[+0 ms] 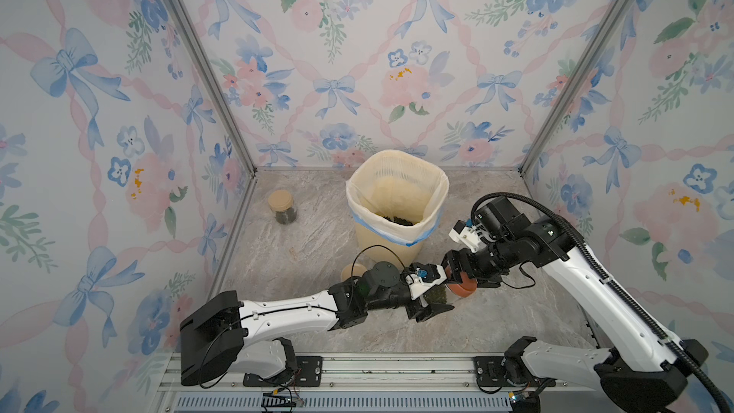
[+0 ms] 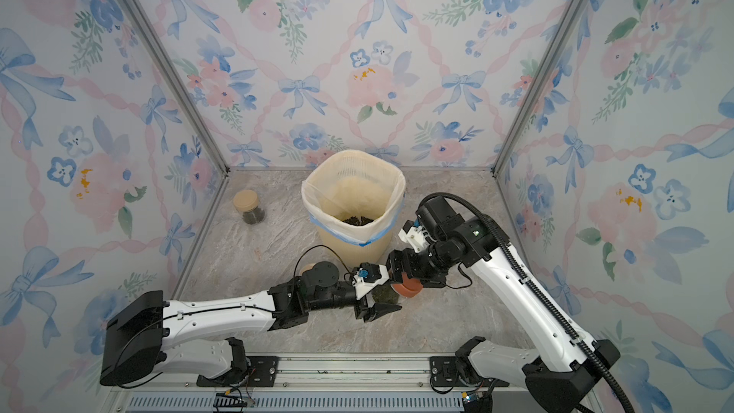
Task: Empty moldy tea leaves from jars
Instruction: Pick up the jar from the center of the board.
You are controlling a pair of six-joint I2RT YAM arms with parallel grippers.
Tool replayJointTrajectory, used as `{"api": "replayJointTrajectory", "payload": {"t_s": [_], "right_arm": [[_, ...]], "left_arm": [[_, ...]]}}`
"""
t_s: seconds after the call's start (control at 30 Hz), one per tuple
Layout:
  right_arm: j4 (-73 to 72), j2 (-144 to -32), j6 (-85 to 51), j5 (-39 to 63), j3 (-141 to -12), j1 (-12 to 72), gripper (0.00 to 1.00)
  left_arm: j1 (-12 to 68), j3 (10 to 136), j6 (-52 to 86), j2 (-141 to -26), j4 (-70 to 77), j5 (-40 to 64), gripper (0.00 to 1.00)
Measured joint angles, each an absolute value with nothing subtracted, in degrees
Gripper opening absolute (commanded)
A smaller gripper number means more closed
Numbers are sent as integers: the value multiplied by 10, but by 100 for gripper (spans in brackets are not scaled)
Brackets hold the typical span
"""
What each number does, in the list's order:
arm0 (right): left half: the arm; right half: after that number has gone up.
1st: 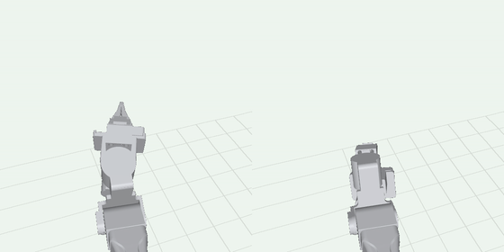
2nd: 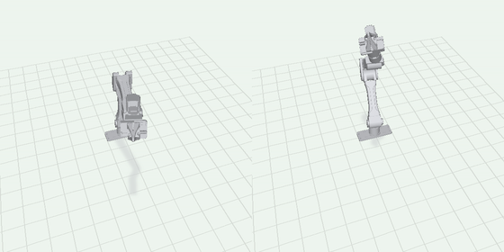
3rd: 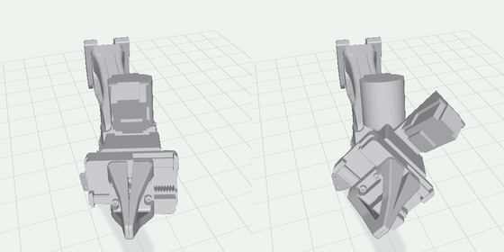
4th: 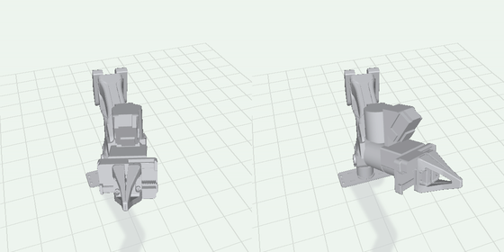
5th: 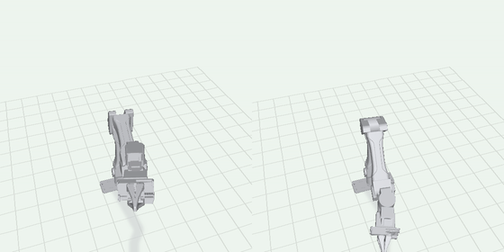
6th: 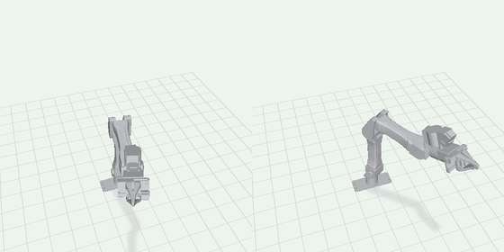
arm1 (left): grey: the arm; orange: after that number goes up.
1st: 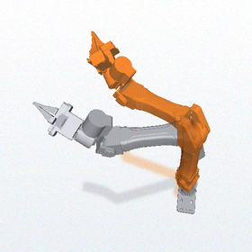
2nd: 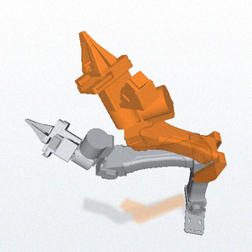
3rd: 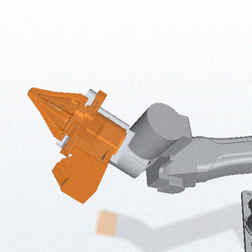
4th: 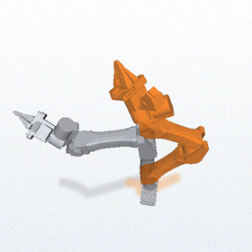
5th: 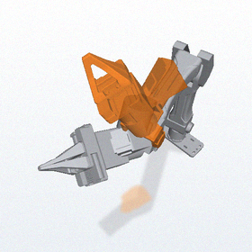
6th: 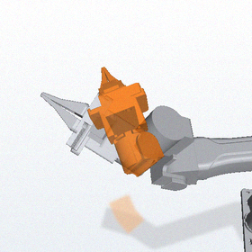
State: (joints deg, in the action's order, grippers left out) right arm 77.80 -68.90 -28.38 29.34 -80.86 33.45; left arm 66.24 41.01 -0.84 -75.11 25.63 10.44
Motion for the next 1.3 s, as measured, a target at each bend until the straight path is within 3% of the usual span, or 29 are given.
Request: {"api": "replayJointTrajectory", "payload": {"t_s": [1.3], "right_arm": [[817, -688, -281, 297, -836, 326, 97]], "left_arm": [[652, 397, 5, -751, 269, 99, 45]]}}
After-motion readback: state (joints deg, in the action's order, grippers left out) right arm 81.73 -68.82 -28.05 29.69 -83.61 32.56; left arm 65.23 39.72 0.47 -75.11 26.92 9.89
